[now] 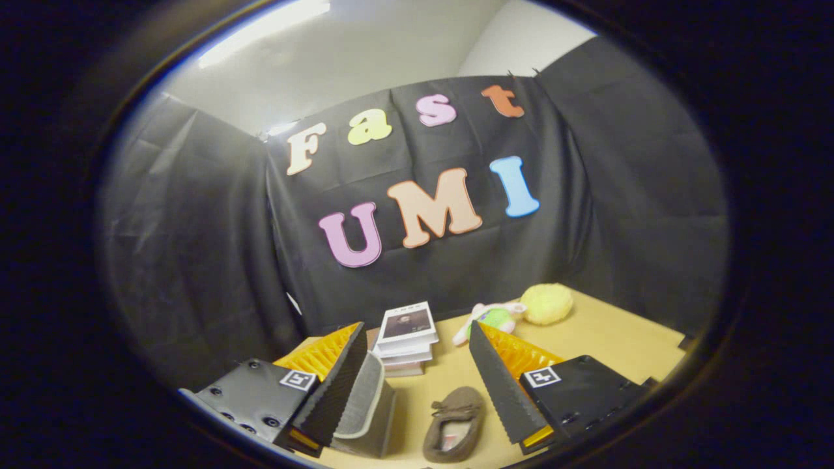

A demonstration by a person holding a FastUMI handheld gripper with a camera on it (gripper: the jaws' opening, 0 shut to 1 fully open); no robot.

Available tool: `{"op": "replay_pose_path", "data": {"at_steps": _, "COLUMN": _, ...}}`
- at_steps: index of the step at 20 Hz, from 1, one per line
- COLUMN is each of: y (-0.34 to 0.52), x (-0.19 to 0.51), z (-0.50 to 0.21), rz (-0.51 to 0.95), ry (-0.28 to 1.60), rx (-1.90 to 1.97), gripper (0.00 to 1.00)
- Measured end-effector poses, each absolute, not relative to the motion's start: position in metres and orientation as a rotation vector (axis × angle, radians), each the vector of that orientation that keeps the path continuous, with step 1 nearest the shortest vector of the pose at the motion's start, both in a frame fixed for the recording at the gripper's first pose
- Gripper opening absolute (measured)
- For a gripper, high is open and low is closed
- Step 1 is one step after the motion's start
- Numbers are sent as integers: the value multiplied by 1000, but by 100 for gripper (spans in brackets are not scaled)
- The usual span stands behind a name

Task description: Open the storage box then place both shoes into the box .Put the left shoe in first, then the right shoe, with the right side of both shoes facing outward in a uniform manner.

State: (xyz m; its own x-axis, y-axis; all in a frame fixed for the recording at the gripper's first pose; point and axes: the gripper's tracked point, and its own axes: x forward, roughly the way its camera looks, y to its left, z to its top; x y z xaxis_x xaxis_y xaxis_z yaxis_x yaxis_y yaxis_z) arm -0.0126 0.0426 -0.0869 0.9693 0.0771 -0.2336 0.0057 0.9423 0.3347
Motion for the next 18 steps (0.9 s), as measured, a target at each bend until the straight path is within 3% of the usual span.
{"op": "replay_pose_path", "data": {"at_steps": 18, "y": 129, "x": -46, "z": -231, "rz": 50, "ry": 722, "rx": 1053, "gripper": 99}}
